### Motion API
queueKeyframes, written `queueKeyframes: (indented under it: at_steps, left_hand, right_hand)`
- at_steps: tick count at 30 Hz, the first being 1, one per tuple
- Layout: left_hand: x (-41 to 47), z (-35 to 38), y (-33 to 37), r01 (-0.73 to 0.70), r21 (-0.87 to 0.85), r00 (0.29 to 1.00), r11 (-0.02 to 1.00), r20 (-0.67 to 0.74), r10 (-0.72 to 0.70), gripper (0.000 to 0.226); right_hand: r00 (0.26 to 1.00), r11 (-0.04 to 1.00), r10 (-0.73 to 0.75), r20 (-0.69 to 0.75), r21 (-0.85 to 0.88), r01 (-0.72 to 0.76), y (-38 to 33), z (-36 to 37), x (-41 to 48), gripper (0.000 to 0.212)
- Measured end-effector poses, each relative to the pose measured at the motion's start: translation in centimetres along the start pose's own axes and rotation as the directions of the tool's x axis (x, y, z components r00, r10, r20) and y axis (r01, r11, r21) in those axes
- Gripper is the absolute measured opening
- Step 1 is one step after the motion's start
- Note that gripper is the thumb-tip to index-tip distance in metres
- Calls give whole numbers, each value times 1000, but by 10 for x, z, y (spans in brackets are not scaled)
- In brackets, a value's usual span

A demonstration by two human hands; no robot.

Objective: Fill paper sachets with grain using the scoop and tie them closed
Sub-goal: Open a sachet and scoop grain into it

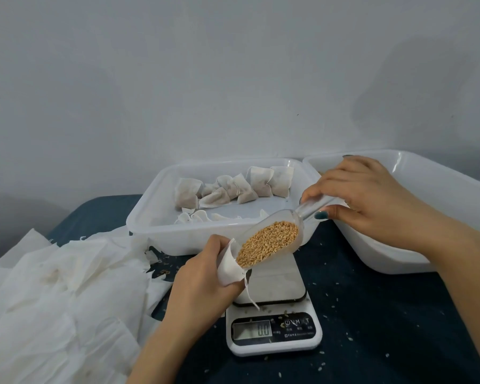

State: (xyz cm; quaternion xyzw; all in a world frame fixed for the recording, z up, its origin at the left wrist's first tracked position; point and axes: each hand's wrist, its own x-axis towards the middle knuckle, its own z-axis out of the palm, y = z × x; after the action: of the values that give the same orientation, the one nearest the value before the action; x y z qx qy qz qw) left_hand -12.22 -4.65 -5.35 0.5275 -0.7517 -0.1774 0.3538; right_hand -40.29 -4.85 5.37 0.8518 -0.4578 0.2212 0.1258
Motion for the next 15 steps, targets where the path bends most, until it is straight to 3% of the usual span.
queueKeyframes:
  at_steps: [15]
  left_hand:
    - [-2, 0, 8, -21, -42, 994, 999, 110, 25, 41]
  right_hand:
    - [996, 987, -87, 37, -134, 91, -24, -12, 10, 26]
